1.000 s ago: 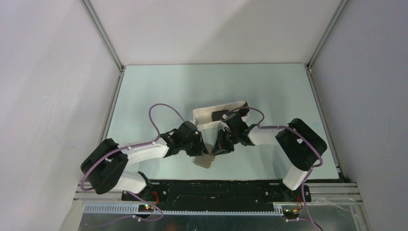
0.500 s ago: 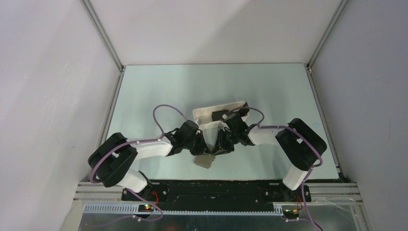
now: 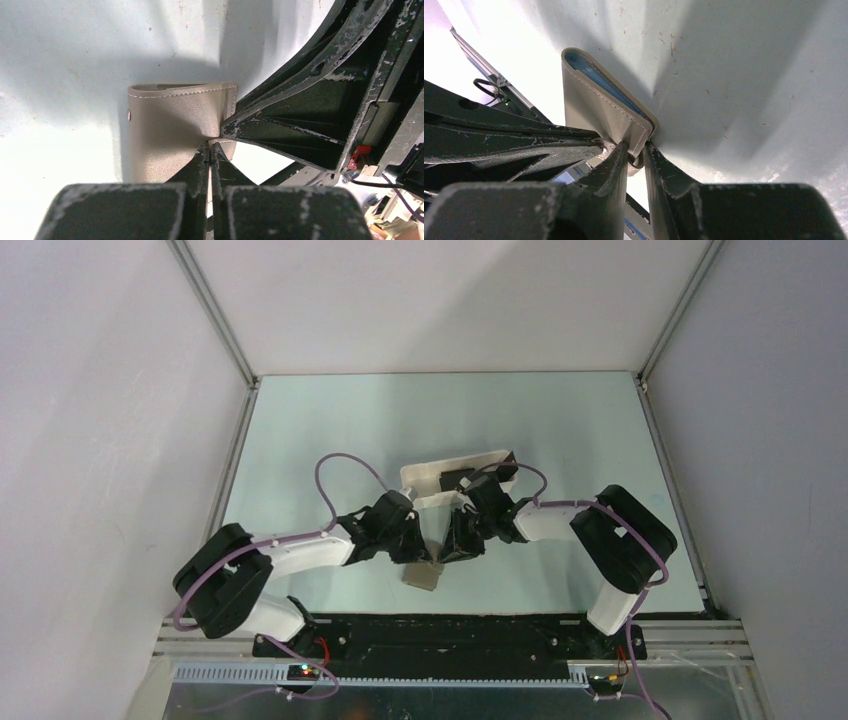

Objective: Put the credit cards into the card holder
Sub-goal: Close the card holder at the center of the board.

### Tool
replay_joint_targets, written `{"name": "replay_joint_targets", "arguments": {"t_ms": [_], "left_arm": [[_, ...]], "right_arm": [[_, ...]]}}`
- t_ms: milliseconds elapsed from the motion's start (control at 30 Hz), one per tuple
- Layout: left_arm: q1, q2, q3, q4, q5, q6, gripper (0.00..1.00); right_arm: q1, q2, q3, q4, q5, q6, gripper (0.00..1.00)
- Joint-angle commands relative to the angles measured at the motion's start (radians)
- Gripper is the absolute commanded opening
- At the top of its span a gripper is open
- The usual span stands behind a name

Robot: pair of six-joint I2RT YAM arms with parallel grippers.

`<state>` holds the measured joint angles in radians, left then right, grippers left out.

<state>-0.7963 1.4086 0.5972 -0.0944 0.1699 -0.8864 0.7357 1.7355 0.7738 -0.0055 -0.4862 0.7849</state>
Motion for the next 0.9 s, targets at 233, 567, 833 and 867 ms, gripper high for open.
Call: {"name": "replay_joint_targets", "arguments": {"t_ms": [233, 567, 833, 867], "left_arm": [[-0.019, 0.057, 0.058, -0.077, -0.05, 0.086, 0.0], [-0.039, 0.036, 0.064, -0.108, -0.106, 0.083, 0.0], [-0.041, -0.03, 0.085, -0.141, -0.151, 0.128, 0.08], [-0.042, -0.04, 0.088, -0.147, -0.153, 0.139, 0.11]], "right_arm": [[-0.001, 0.042, -0.049, -0.145, 0.18, -0.078, 0.25], [0.01, -0.075, -0.063, -0.155, 0.158, -0.048, 0.52], [0.022, -0.095, -0.076, -0.172, 0.168, -0.063, 0.59], [0.023, -0.107, -0.076, -0.175, 0.175, -0.067, 0.59]]}}
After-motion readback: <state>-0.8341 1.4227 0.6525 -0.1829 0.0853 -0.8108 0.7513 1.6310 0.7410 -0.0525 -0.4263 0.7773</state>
